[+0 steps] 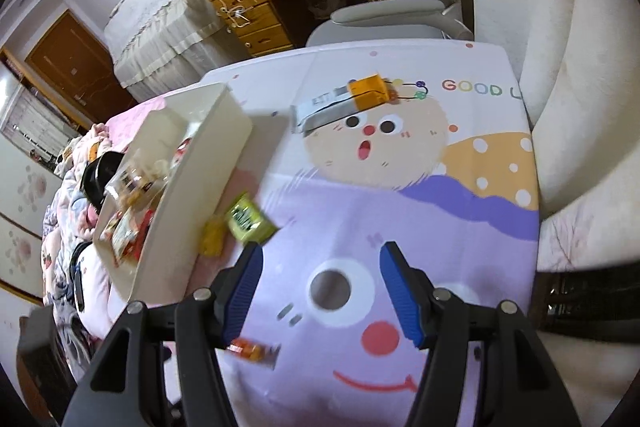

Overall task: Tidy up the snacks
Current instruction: 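Lower the open left gripper over the twist snack while the right reaches the orange-and-white bar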

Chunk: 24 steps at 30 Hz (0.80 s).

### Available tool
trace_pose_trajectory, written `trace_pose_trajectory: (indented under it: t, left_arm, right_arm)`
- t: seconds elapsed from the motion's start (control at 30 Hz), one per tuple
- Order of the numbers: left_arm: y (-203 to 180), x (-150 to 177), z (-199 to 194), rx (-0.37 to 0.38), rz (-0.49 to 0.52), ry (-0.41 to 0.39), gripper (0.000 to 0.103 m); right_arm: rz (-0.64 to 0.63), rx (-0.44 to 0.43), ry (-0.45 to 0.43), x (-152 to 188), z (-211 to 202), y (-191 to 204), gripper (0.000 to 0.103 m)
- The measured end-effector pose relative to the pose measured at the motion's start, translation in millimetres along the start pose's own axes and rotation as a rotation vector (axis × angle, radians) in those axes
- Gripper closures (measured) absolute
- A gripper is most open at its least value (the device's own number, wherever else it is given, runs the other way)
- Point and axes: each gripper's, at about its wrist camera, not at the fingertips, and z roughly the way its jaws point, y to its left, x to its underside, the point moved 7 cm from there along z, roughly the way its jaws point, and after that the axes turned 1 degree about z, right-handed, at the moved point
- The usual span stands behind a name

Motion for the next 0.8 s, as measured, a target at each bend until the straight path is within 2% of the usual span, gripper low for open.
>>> trace_pose_trajectory:
  t: [0.43, 0.8]
  left_arm:
    - [-0.9, 3.3, 34.4, -0.015, -0.027, -0.053, 0.024]
    - [-0.4, 7.0, 51.6, -0.023, -0.04, -0.05, 0.024]
  right_arm:
    - [0.087, 0.011, 0.014, -82.9, 78.2, -29.3, 0.042]
    - [0.089, 0.025, 0.069, -115.3, 152.7, -26.7, 0.042]
